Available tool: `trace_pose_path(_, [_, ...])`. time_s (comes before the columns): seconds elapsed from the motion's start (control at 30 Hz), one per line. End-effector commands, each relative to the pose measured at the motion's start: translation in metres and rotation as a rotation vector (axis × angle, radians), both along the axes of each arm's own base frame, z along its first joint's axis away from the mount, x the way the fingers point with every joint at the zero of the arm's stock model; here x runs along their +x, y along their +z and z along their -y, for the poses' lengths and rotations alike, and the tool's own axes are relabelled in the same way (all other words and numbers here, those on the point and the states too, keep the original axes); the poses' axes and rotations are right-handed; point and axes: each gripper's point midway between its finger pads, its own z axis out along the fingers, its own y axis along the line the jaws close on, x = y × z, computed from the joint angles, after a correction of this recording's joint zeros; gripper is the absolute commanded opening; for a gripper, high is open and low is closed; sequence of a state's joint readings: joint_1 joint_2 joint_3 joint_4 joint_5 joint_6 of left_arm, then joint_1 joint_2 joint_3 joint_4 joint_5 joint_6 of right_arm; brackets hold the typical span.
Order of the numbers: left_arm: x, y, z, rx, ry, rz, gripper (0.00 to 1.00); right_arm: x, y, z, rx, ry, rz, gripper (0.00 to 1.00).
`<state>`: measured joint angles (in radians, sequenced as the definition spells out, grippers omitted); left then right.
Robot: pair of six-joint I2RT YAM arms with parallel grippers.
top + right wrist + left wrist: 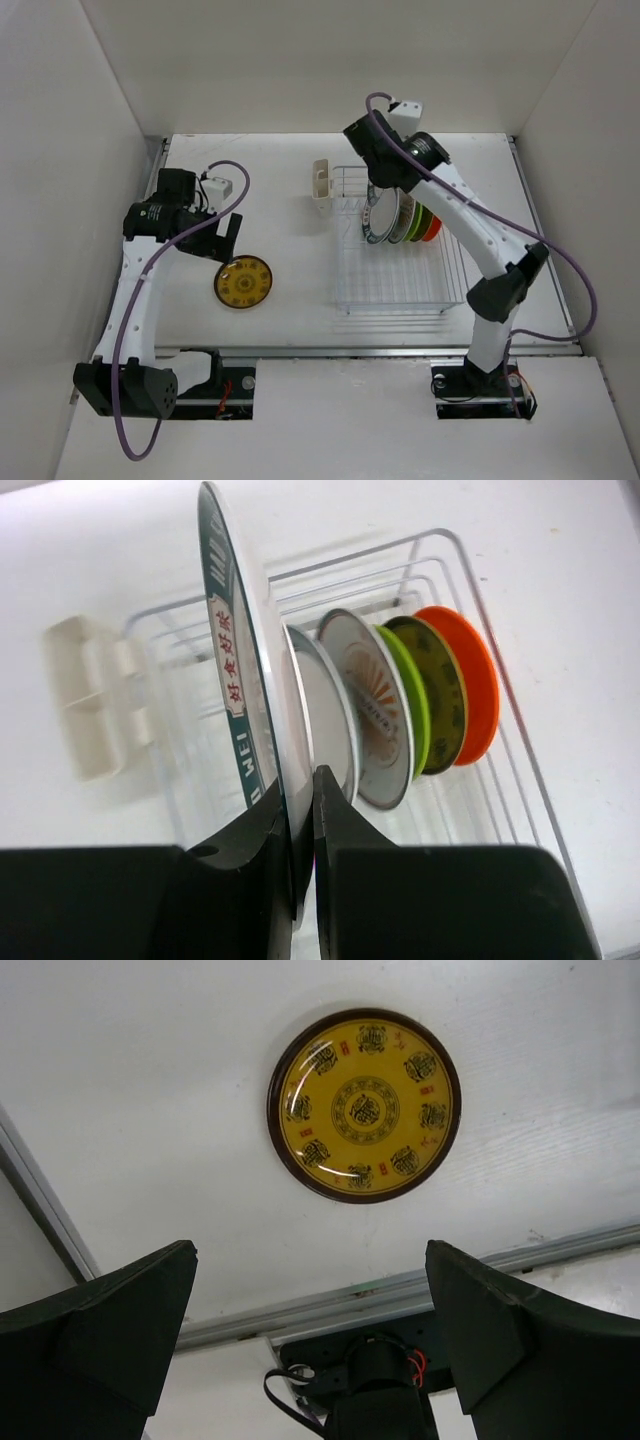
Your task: Unload the plates from the dish rack
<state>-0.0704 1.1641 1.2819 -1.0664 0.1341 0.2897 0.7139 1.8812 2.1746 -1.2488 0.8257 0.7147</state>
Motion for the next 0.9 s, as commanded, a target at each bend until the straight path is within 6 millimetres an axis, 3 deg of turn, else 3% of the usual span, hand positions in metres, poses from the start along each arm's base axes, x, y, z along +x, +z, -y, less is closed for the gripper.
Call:
trace_pose_path(0.0, [0.006, 0.025, 0.004, -0.034, 0.036, 0.064, 0.99, -0.032, 0.081, -0.003, 0.172, 0.102, 0.173, 0.00])
trace_pose_path(0.03, [0.008, 0.027, 0.009, -0.060, 0.031, 0.061, 0.99, -0.035, 0.084, -0.016, 0.179, 0.226, 0.170, 0.00])
trace_pose_path(0.07, [0.008, 0.033, 0.012, -0.075, 0.023, 0.070, 0.99, -0.046, 0.082, -0.049, 0.287, 0.409, 0.142, 0.00])
trace_pose_path(0.17, [0.005, 0.049, 0.030, -0.168, -0.034, 0.086, 0.99, -0.065, 0.081, -0.092, 0.455, 0.698, 0.257, 0.00])
trace_pose_path(0.2, [0.004, 0.054, 0.036, -0.200, -0.054, 0.092, 0.99, -0.085, 0.045, -0.115, 0.507, 0.845, 0.178, 0.00])
trace_pose_path(0.23, [0.003, 0.055, 0.043, -0.233, -0.074, 0.089, 0.99, -0.091, 0.070, -0.128, 0.586, 0.940, 0.292, 0.00])
trace_pose_path(0.27, [0.000, 0.063, 0.058, -0.306, -0.131, 0.095, 0.99, -0.110, 0.047, -0.147, 0.638, 1.075, 0.225, 0.00])
trace_pose_path(0.3, [-0.003, 0.066, 0.066, -0.349, -0.158, 0.090, 0.99, -0.120, 0.066, -0.154, 0.680, 1.158, 0.276, 0.00])
trace_pose_path(0.33, [-0.005, 0.069, 0.073, -0.387, -0.194, 0.089, 0.99, -0.122, 0.061, -0.165, 0.704, 1.216, 0.300, 0.00])
trace_pose_path(0.4, [-0.013, 0.078, 0.092, -0.494, -0.271, 0.081, 0.99, -0.131, 0.057, -0.178, 0.757, 1.300, 0.286, 0.00])
trace_pose_path(0.57, [-0.027, 0.076, 0.106, -0.579, -0.362, -0.008, 0.99, -0.140, 0.043, -0.206, 0.833, 1.434, 0.236, 0.00])
trace_pose_path(0.77, [-0.010, 0.055, 0.085, -0.448, -0.254, -0.001, 0.99, -0.151, 0.055, -0.211, 0.869, 1.511, 0.290, 0.00])
trace_pose_path(0.87, [-0.009, 0.050, 0.082, -0.430, -0.233, 0.004, 0.89, -0.156, 0.050, -0.212, 0.874, 1.535, 0.275, 0.00])
